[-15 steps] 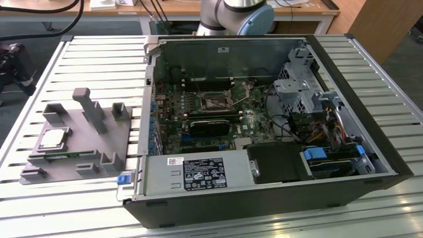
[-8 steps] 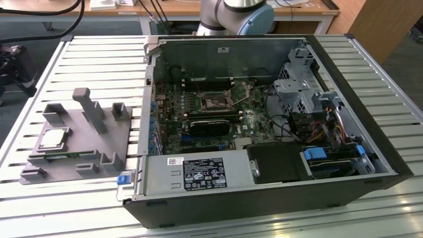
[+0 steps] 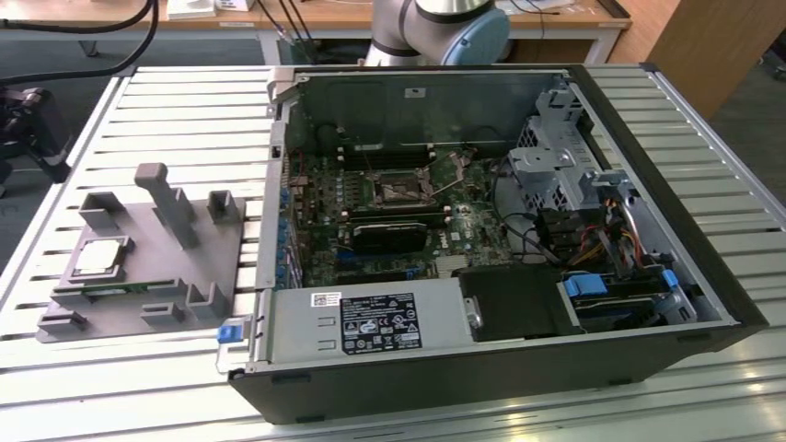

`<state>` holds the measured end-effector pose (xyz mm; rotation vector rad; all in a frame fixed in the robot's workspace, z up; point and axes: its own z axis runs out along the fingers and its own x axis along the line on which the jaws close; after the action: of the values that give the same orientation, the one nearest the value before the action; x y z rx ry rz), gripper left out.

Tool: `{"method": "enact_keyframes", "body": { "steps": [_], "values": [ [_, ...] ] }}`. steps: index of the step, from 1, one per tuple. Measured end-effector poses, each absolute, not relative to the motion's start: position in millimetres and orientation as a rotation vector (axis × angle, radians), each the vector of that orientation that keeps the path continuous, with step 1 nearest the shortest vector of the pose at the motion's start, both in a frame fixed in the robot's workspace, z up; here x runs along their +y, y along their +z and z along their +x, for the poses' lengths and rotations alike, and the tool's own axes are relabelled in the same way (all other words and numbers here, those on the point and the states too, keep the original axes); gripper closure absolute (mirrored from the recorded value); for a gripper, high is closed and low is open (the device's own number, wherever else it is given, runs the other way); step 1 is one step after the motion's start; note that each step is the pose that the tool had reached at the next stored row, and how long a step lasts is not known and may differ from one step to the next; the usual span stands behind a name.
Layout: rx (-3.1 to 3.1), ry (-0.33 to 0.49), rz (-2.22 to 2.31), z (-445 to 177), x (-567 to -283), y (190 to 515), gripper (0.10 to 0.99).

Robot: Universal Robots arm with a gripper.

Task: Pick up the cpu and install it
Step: 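Pick up the cpu and move it towards the insertion slot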

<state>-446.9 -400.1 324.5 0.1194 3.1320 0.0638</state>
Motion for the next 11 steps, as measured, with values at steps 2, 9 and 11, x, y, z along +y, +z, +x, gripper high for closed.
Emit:
{"method": "enact_keyframes", "body": {
  "steps": [2, 9, 11],
  "values": [
    [3.132, 0.064, 0.119, -446.9, -400.1, 323.3, 0.439],
    [3.132, 0.064, 0.119, -446.9, -400.2, 319.2, 0.439],
    [3.132, 0.064, 0.119, -446.9, -400.2, 317.6, 0.439]
  ]
}}
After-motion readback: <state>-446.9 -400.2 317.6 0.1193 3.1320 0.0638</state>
